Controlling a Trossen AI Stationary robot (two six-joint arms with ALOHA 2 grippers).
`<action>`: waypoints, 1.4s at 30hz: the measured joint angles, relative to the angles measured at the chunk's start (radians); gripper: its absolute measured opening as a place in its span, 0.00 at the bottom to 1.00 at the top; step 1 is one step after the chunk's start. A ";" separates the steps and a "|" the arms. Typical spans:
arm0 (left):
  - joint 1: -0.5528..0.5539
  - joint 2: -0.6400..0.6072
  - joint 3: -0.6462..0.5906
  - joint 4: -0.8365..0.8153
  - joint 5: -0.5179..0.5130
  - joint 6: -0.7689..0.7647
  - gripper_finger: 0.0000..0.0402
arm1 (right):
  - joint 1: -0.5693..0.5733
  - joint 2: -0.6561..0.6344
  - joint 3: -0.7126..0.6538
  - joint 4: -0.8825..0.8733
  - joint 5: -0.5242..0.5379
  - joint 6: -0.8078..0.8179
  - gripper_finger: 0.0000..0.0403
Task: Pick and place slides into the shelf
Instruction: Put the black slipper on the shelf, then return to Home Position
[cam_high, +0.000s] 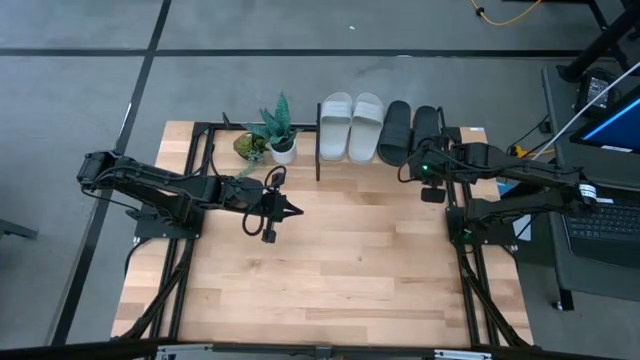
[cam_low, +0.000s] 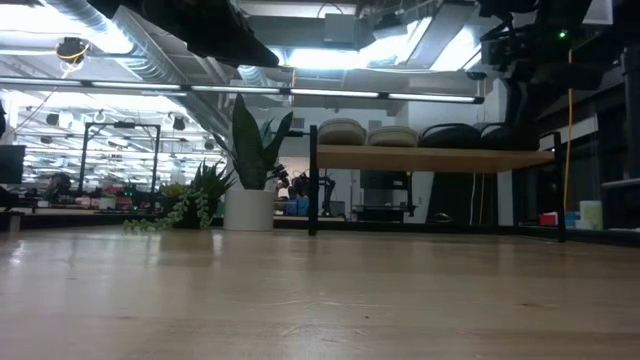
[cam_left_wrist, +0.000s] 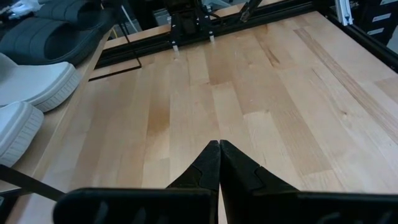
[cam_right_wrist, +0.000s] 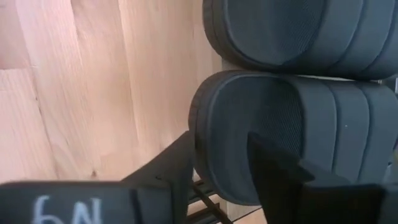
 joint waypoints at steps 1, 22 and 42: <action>0.000 0.000 0.000 0.000 0.000 0.000 0.00 | 0.000 0.000 0.000 0.000 0.000 0.013 0.37; 0.000 0.000 0.000 0.000 0.000 0.000 0.00 | 0.032 0.000 0.117 -0.022 -0.065 0.148 0.48; 0.006 -0.019 0.000 0.018 -0.068 -0.010 0.00 | 0.249 0.006 0.298 -0.153 -0.071 0.359 0.02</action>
